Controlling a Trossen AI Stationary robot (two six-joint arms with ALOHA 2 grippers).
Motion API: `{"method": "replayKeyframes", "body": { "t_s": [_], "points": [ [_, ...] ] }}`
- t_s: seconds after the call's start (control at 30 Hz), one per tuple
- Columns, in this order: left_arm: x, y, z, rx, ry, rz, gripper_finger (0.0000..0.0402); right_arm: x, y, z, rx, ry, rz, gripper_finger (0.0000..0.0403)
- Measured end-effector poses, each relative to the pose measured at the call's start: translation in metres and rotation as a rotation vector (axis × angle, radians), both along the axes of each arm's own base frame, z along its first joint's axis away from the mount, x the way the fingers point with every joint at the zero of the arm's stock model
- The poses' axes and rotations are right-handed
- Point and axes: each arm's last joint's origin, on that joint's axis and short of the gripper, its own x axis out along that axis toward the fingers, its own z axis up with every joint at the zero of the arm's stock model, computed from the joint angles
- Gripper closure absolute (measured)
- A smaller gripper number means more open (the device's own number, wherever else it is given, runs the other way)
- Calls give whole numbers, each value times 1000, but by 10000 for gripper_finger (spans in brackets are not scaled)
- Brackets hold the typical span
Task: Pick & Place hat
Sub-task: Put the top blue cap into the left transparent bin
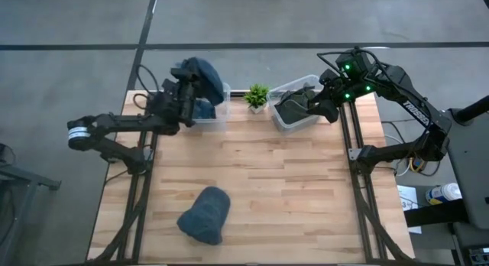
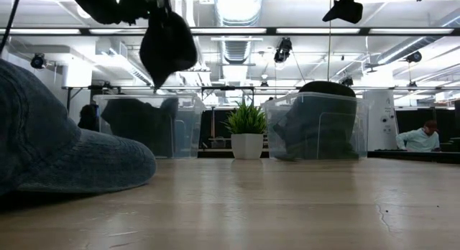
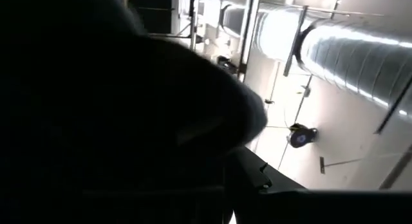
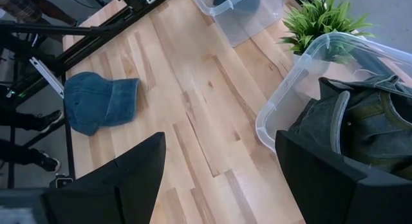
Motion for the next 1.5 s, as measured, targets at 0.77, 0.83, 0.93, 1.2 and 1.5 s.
{"method": "replayKeyframes", "body": {
  "t_s": [0.77, 0.83, 0.93, 1.2, 1.5],
  "points": [
    [16, 4, -36, -60, -19, 5, 401, 0, 0, 0, 13, -1, -13, 117],
    [12, 3, -39, -63, -13, 5, 401, 0, 0, 0, 13, -1, -13, 117],
    [7, 0, -46, -76, 0, 8, 401, 0, 0, 0, 13, -1, -13, 117],
    [1, -4, -70, -135, -80, -8, 401, 0, 0, 0, 12, -3, -13, 117],
    [1, -4, -66, -130, -142, -18, 401, 0, 0, 0, 18, -3, -18, 117]
  ]
}}
